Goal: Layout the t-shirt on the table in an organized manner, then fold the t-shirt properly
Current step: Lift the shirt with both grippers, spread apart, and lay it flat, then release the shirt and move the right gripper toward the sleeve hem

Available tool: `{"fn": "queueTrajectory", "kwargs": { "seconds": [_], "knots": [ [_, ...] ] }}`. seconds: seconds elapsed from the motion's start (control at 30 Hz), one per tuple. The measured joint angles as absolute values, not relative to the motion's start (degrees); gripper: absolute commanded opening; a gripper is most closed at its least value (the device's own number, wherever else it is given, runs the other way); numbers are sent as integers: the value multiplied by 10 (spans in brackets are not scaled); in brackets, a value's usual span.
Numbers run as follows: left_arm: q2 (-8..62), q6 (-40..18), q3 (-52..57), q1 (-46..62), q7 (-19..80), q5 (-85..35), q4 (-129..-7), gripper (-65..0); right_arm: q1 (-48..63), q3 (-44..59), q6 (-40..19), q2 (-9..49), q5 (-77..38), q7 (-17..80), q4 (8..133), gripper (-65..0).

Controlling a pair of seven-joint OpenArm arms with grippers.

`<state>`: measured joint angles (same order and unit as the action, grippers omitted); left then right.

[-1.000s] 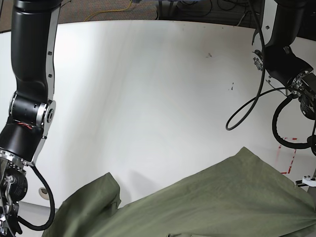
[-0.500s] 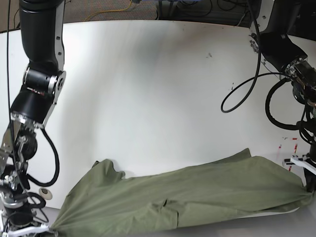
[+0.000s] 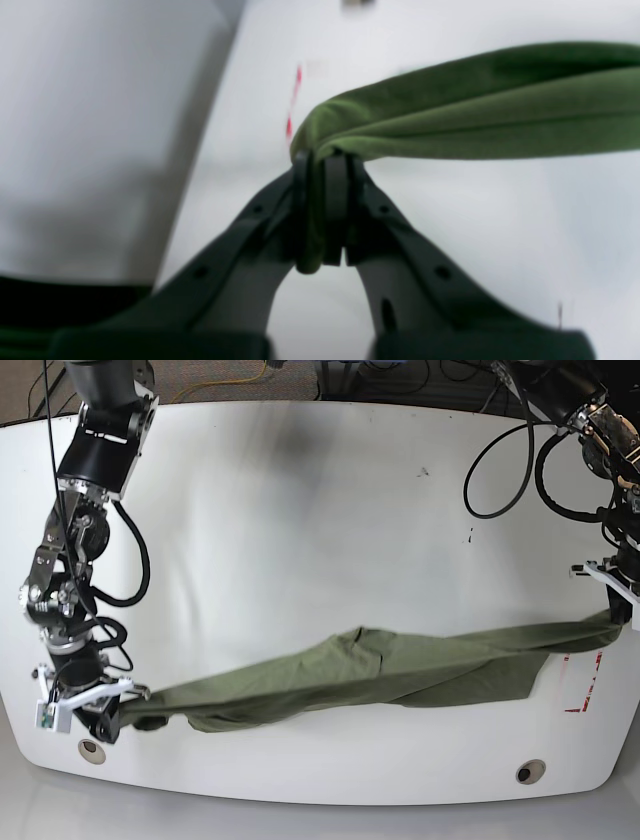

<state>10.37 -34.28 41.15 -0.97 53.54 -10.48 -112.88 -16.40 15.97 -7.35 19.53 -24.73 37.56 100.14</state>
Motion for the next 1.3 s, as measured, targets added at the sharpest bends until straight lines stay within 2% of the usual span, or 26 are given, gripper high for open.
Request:
{"fn": "queueTrajectory", "kwargs": {
  "seconds": [0.33,0.8,1.17,1.27,1.3],
  "knots": [
    [73,-404,461,94,532,-108,-1128,-650,6,213,-79,159,-250,373,1038,-650],
    [69,-406,471,198,531,-105,-1127,-650,160,255,-100,113,-247,371,1066,-650],
    [70,-406,472,238,529,-106,-1127,-650,223,258,-98,95,-243,363,1069,-647],
    [70,-404,472,249,529,-104,-1127,-650,237,258,-99,91,-244,365,1069,-610],
    [70,-404,472,253,530,-104,-1127,-650,243,258,-100,90,-245,365,1069,-575]
  ]
}}
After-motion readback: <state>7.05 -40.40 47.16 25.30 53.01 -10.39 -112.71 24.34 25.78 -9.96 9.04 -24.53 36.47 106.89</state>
